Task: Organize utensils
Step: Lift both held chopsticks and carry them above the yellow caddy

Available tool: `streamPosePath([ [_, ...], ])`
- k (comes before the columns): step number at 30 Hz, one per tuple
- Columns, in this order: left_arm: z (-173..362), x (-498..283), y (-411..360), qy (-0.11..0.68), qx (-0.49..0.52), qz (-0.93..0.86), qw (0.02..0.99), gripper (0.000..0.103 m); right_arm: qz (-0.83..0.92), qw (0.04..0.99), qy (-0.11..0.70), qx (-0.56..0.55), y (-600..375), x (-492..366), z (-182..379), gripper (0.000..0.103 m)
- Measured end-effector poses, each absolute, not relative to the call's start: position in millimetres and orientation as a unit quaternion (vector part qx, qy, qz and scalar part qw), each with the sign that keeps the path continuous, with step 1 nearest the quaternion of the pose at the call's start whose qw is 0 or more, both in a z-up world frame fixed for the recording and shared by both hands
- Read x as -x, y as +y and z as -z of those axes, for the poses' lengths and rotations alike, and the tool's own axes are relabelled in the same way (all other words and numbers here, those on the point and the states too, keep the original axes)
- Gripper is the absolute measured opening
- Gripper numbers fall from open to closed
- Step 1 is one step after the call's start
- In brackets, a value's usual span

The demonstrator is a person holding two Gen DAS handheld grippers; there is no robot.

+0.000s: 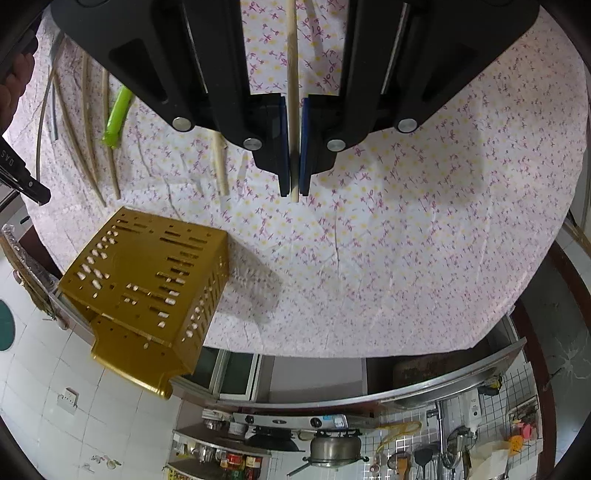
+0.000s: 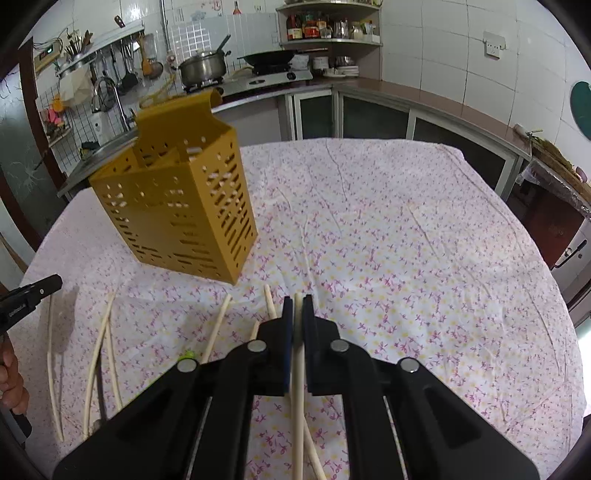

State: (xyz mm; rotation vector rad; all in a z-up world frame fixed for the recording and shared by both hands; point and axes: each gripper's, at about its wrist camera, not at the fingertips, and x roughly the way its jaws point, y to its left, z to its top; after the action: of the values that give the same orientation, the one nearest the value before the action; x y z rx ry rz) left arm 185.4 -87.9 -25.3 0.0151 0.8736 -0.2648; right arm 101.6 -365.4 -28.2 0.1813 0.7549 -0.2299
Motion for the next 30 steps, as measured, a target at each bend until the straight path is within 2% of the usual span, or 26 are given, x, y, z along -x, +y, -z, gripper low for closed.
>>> streamPosePath([
  [30, -102, -102, -80, 0.272, 0.001, 0.157, 0.949, 0.003, 0.091, 0.974, 0.201, -0.043, -333, -3, -109, 0.005],
])
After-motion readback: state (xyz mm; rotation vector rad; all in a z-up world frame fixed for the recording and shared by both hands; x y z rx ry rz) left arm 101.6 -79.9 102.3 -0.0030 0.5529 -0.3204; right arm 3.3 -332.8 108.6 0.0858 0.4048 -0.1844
